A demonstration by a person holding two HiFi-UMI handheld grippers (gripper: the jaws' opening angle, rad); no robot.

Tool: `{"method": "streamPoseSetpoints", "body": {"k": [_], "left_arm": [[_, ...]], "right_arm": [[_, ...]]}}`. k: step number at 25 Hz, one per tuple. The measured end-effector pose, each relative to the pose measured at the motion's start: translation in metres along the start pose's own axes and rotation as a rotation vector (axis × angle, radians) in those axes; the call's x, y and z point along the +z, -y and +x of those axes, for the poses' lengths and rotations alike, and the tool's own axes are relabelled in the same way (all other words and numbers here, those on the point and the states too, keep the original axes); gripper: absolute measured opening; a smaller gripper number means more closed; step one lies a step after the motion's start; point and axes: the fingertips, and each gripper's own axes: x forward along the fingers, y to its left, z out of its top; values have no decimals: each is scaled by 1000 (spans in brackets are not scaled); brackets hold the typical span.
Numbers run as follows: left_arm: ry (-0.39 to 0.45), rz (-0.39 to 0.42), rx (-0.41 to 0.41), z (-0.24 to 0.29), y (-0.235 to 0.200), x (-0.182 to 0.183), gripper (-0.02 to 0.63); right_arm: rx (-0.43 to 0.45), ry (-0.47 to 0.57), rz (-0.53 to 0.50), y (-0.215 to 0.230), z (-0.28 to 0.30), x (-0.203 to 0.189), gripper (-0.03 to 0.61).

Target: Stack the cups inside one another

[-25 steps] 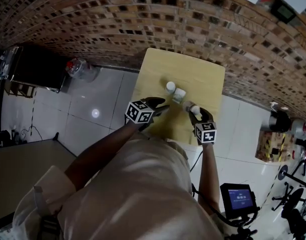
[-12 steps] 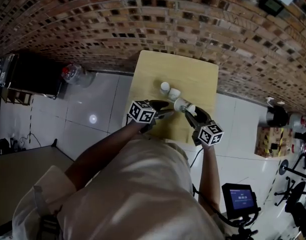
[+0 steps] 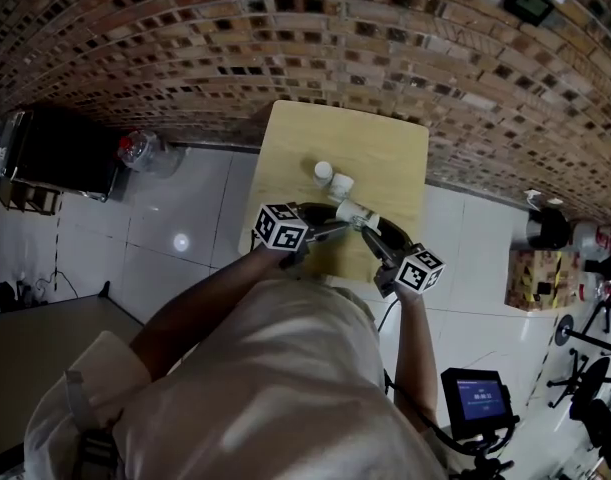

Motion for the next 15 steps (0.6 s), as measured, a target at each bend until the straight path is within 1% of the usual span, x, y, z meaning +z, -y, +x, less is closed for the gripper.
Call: {"method": "streamPoseSetpoints", "body": {"k": [2,3,7,11,13,15], "left_arm": [[12,6,2,-2,0,1,136],[15,7,-4,-3,1,1,124],[32,7,-46,-5,10,4,103],[44,13,-65,-9,18,5,86],[43,30,-64,-12,21,6,74],[36,59,-59,-14,23,6,59]], "right_arm": [[16,16,31,-2,-2,-1,240],[25,22,47,-3,-3,-2,239],[87,24,105,-7,-7,-8,232],[93,-3,108,-11,-8,-10,231],[108,14,127,-10,-6,-12,232],[140,44,170,-7,-3,-13,252]]}}
